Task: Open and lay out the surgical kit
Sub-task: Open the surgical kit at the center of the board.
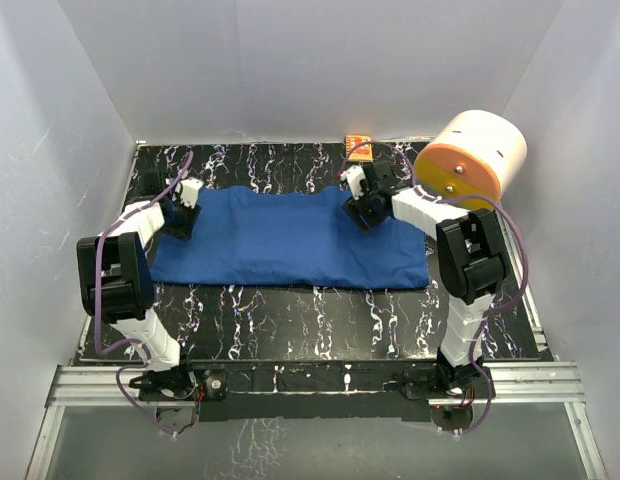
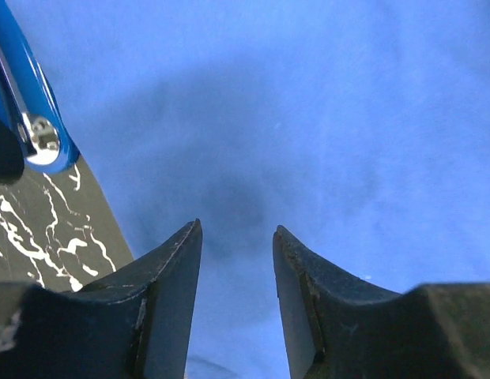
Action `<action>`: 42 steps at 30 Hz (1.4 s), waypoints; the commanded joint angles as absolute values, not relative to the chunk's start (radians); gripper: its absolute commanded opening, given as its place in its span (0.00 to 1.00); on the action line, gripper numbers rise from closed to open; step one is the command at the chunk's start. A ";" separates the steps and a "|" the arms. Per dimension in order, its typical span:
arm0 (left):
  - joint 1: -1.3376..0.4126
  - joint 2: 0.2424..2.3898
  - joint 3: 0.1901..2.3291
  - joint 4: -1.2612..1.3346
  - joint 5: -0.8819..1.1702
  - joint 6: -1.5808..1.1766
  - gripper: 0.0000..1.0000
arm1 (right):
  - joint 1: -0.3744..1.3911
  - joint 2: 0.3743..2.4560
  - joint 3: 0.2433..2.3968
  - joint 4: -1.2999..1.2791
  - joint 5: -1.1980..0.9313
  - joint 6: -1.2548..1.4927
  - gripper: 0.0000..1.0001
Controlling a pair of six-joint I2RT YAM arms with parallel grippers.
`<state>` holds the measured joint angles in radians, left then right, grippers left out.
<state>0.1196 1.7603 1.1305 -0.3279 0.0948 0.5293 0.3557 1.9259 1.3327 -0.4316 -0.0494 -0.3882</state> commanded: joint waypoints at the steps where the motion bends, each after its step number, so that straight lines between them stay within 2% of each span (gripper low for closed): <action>1: 0.122 1.708 1.222 -0.414 0.266 0.455 0.42 | 0.277 1.865 1.418 -0.458 -0.048 -0.351 0.63; 10: 0.121 1.737 1.283 -0.407 0.399 0.401 0.48 | 0.231 1.840 1.387 -0.489 -0.083 -0.326 0.63; 14: 0.122 1.769 1.305 -0.378 0.374 0.365 0.57 | 0.222 1.839 1.377 -0.459 0.028 -0.288 0.63; 16: 0.123 1.801 1.340 -0.395 0.356 0.358 0.58 | 0.204 1.850 1.386 -0.461 0.039 -0.269 0.63; 27: 0.122 1.957 1.401 -0.331 0.261 0.343 0.58 | 0.195 1.954 1.380 -0.447 0.008 -0.272 0.63; 42: 0.137 2.177 1.565 -0.352 0.114 0.316 0.48 | 0.195 2.209 1.564 -0.431 0.042 -0.302 0.61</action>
<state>0.1226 2.1010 1.5120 -0.3370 0.1825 0.3199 0.1940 2.0987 1.5333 -0.4664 0.0078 -0.2893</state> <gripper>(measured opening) 0.486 0.612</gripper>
